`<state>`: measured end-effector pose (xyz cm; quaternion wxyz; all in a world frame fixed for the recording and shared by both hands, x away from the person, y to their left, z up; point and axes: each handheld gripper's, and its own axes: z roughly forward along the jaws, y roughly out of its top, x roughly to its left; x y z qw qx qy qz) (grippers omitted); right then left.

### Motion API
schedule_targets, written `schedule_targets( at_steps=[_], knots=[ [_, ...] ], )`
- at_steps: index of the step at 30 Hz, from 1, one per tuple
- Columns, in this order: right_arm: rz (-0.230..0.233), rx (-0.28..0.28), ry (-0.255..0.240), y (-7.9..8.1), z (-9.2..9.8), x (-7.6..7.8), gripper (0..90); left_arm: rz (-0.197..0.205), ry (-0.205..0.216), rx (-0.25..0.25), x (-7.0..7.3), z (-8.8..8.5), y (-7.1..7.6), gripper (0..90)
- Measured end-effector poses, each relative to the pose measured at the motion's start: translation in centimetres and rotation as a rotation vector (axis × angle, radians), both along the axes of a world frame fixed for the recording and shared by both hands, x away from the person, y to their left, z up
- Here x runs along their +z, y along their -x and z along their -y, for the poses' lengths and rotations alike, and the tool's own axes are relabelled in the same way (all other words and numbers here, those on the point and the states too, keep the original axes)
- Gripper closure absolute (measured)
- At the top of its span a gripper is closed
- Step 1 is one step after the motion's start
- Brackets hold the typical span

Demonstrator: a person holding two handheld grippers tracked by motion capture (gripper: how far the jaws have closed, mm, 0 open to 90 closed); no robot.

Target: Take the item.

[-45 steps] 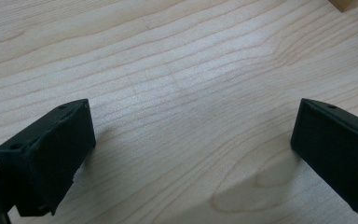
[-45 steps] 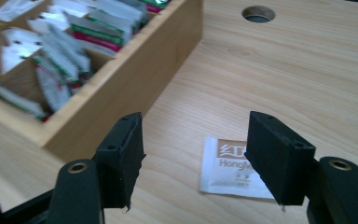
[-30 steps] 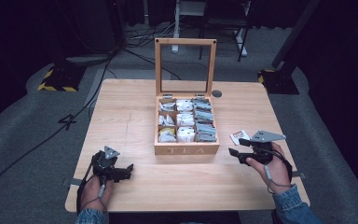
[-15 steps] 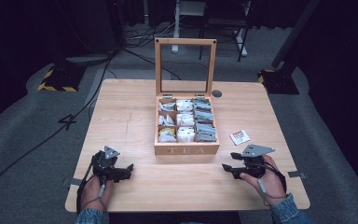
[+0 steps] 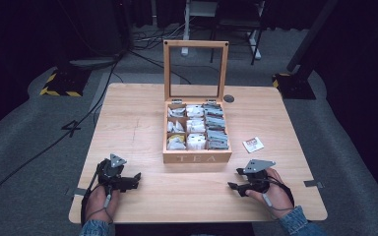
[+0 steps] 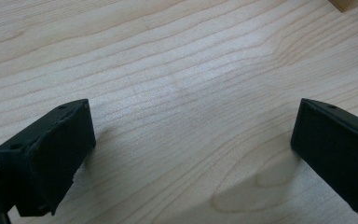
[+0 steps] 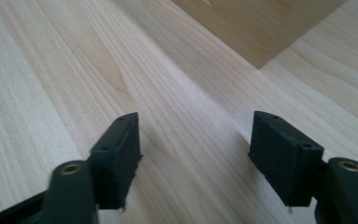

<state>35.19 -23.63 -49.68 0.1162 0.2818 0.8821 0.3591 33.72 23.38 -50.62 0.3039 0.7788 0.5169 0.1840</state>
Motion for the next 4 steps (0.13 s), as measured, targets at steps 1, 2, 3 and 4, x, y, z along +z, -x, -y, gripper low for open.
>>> schedule_targets(
  at_steps=[1, 2, 3, 4],
  knots=[
    [0.002, 0.005, -0.002, -0.01, -0.05, -0.05, 31.1, 0.001, 0.0, 0.0, 0.0, 0.0, 0.0, 0.0],
    [0.008, 0.011, -0.005, -0.07, -0.12, -0.12, 29.0, 0.0, 0.0, 0.0, 0.0, 0.0, 0.0, 0.0],
    [0.012, 0.013, -0.009, -0.1, -0.17, -0.2, 26.9, 0.0, 0.0, 0.0, 0.0, 0.0, 0.0, 0.0],
    [0.019, 0.019, -0.019, -0.15, -0.25, -0.37, 23.1, 0.0, 0.001, 0.0, 0.0, 0.0, 0.0, 0.0]
  ],
)
